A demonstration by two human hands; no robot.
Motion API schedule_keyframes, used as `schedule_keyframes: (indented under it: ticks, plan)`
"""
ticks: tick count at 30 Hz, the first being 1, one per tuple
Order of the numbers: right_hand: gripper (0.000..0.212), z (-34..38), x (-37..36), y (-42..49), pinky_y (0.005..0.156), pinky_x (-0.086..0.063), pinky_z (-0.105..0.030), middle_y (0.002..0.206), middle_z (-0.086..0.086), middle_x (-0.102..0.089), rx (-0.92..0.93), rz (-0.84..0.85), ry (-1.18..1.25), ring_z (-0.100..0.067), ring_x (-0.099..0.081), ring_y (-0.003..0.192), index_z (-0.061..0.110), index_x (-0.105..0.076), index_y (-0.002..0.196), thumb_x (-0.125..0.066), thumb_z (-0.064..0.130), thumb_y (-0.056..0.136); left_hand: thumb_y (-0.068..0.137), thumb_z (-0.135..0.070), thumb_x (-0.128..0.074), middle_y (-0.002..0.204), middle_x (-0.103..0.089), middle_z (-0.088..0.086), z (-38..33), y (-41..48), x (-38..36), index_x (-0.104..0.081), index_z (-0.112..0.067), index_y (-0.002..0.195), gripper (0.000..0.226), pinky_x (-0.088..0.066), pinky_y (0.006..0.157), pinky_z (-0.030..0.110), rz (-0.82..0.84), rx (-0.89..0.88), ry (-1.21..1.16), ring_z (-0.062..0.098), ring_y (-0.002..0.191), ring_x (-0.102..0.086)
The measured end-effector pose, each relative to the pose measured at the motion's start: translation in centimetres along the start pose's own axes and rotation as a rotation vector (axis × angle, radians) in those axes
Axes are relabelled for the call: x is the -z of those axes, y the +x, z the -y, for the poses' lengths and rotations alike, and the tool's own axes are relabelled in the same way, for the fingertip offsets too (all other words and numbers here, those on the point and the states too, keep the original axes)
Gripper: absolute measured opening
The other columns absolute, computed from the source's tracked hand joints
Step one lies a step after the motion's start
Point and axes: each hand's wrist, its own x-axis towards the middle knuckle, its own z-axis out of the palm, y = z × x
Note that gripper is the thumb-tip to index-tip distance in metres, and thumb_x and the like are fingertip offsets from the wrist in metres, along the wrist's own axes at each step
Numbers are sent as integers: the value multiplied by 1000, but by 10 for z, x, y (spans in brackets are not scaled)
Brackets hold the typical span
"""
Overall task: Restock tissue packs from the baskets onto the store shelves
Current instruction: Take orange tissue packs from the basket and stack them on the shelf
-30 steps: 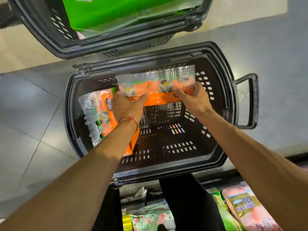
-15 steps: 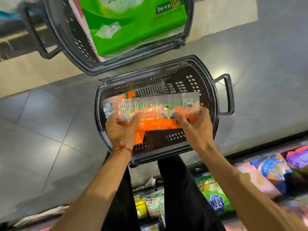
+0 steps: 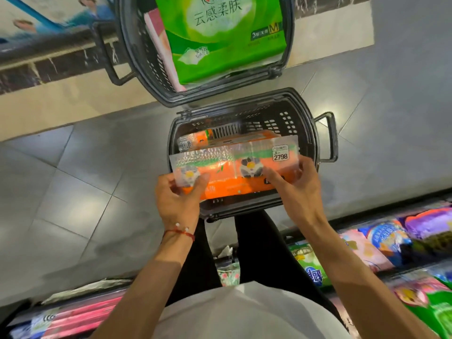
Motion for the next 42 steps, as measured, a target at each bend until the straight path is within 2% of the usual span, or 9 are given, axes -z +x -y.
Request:
schedule_keyframes:
  ticks: [9,13,16,19,22,28,32,37,42]
  plan:
    - [65,-25,-57,-10,95,-60,-31,126,3,-67,-34,10,19,-10,-66,114,19,-53,132,-88,46,84,62,-60,-89,110,-65,1,13,48,35,-53,-32,94,56,-57,76,29,122,-7,158,13,95,-65]
    - [66,-43,-80,-15,98,-58,-34,130,10,-58,17,-65,43,-13,-61,121,33,-50,134,-80,63,84,74,-39,-88,114,-62,-7,18,68,41,-48,-20,117,62,-53,69,8,258,1,109,-2,92,-65]
    - [48,-49,-95,-15,104,-54,-34,129,18,-52,41,-84,111,-10,-57,124,47,-44,130,-71,61,93,84,-31,-82,117,-63,-11,20,79,37,-45,-22,129,59,-55,74,11,395,2,57,-1,96,-69]
    - [57,-52,-103,-16,102,-57,-35,124,14,-64,0,-89,198,-1,-66,112,30,-41,142,-70,51,98,88,-43,-77,120,-70,-7,23,88,35,-52,-26,134,55,-58,84,18,488,-17,64,1,101,-71]
    - [62,-54,-103,-26,98,-56,-31,119,15,-67,2,-87,227,3,-67,106,22,-44,144,-75,47,96,85,-52,-79,116,-75,-7,22,86,37,-62,-29,129,53,-56,91,28,457,-21,50,8,104,-72]
    - [74,-51,-69,-69,93,-55,-26,115,19,-73,127,-11,148,5,-69,104,29,-52,143,-90,45,82,86,-39,-81,95,-73,-13,-2,44,63,-70,-16,117,40,-50,64,6,331,-43,-16,-11,76,-69]
    - [70,-37,-31,-115,86,-52,-10,121,9,-75,296,52,146,-1,-71,108,22,-56,144,-91,28,83,77,-61,-81,95,-76,-11,-19,-1,105,-72,-23,108,50,-55,79,18,291,-107,-3,-1,85,-72]
    - [50,-4,-8,-167,87,-60,-26,110,5,-78,448,22,247,-10,-75,102,31,-68,123,-92,33,79,62,-69,-85,101,-77,-12,-39,-64,164,-73,-31,101,56,-57,86,24,339,-205,-27,3,95,-72]
    - [66,22,-8,-205,93,-62,-53,128,-2,-67,469,32,265,-18,-71,113,56,-66,122,-89,73,63,66,-44,-87,105,-74,-9,-37,-110,223,-68,-31,109,49,-59,77,17,330,-238,-102,-3,89,-72]
